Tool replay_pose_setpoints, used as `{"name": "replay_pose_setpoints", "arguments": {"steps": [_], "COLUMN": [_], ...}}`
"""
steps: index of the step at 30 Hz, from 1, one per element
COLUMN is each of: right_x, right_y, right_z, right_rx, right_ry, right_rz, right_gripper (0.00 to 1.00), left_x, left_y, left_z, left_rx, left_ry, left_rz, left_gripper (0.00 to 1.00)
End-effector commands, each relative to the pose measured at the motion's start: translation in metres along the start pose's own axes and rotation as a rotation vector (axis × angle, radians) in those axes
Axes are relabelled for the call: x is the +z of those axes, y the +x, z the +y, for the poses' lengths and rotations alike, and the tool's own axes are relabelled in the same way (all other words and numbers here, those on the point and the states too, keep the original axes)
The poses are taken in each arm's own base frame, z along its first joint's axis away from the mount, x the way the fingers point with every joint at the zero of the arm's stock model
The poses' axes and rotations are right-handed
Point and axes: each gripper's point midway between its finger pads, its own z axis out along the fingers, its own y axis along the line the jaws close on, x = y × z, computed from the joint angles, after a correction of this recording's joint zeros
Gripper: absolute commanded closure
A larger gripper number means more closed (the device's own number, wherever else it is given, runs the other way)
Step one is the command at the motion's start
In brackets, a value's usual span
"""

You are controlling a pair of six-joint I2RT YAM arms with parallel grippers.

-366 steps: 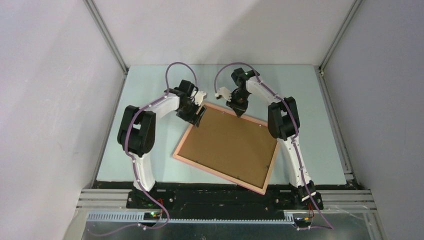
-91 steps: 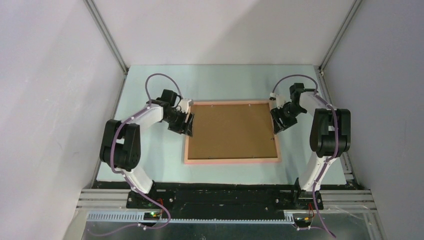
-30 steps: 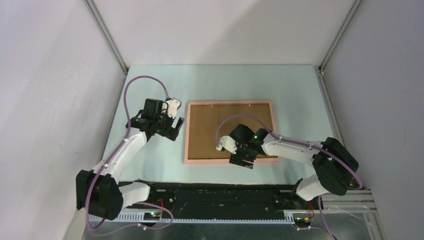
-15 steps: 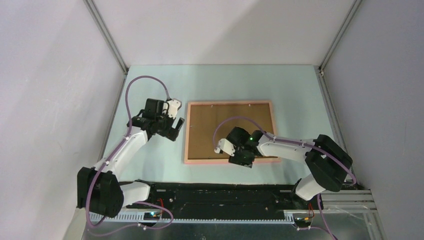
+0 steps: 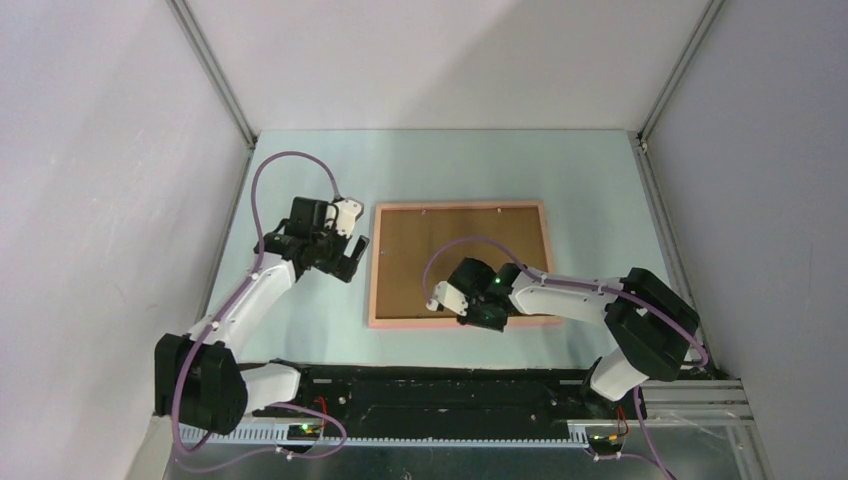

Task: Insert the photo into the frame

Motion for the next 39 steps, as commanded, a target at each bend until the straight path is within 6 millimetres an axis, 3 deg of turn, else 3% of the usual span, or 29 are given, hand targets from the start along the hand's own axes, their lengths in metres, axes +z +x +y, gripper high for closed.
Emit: {"name": "replay_pose_setpoints", "arguments": {"steps": [1, 7, 10, 15, 20, 26, 32, 39], "right_x": [0.006, -0.006, -0.017, -0.04, -0.079, -0.125, -0.169, -0.198], "right_y": [0.004, -0.004, -0.014, -0.023, -0.04, -0.054, -0.064, -0.062], "right_z": [0.013, 0.017, 0.02, 0.015, 0.003, -0.012, -0.028, -0.035], "right_rx": [-0.004, -0.021, -0.029, -0.032, -0.01, 0.028, 0.089, 0.148], "right_ry": [-0.055, -0.101, -0.142, -0.171, -0.2, -0.237, -0.273, -0.347], "right_rz": [0.028, -0.014, -0.047, -0.077, -0.154, -0.238, -0.333, -0.374], "right_gripper": [0.73, 0.83, 1.0, 1.0, 1.0, 1.0, 1.0, 1.0], "left_x": [-0.012, -0.025, -0.038, -0.061, -0.086, -0.115, -0.111, -0.106], "left_y": [-0.016, -0.018, -0.024, -0.034, -0.047, -0.076, -0.09, -0.106], "left_z": [0.002, -0.008, -0.016, -0.041, -0.057, -0.093, -0.127, -0.164], "left_rx": [0.046, 0.08, 0.079, 0.162, 0.333, 0.556, 0.726, 0.922], "left_ry": [-0.01, 0.028, 0.056, 0.127, 0.099, 0.111, 0.155, 0.159], "left_rz": [-0.078, -0.141, -0.206, -0.321, -0.42, -0.5, -0.469, -0.454], "left_gripper": [0.03, 0.01, 0.0, 0.0, 0.0, 0.0, 0.0, 0.0]}}
